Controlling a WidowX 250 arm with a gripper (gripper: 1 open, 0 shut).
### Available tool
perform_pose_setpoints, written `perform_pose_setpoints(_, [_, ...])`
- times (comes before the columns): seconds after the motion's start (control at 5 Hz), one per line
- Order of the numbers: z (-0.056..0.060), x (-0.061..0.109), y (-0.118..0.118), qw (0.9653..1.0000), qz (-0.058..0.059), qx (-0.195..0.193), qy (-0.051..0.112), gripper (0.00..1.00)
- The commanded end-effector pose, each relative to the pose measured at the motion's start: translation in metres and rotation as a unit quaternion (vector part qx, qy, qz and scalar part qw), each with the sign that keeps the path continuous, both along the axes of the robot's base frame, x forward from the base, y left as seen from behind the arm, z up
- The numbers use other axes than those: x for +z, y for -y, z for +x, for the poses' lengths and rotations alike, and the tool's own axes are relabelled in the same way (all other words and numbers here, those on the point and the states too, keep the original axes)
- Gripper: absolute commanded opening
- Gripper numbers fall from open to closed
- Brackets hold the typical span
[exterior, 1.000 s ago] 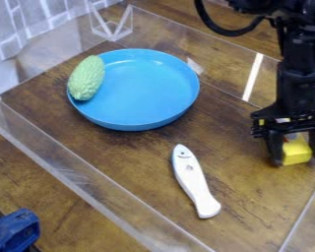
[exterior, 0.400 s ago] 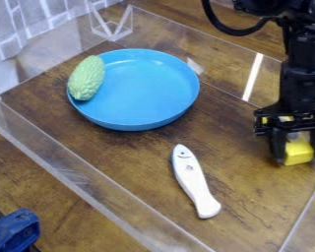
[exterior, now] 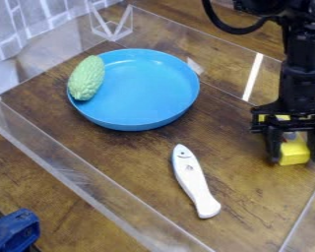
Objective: Put the yellow brick in the blue tray
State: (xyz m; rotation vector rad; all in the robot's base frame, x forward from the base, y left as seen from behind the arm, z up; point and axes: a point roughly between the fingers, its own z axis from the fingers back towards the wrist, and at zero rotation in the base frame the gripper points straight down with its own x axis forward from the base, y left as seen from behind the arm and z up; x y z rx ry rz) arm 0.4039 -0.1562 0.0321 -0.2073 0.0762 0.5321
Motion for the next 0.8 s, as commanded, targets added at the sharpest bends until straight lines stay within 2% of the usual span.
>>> perform_pose_setpoints(0.0, [0.027, 0.038, -0.015, 0.9979, -0.008, -0.004, 0.064, 0.0])
perform_pose_setpoints(0.4, [0.041, 0.03, -0.027, 0.9973, 0.001, -0.028, 0.067, 0.0])
perform_pose_setpoints(0.6, [0.037, 0.031, -0.026, 0.9961, 0.006, -0.057, 0.068, 0.0])
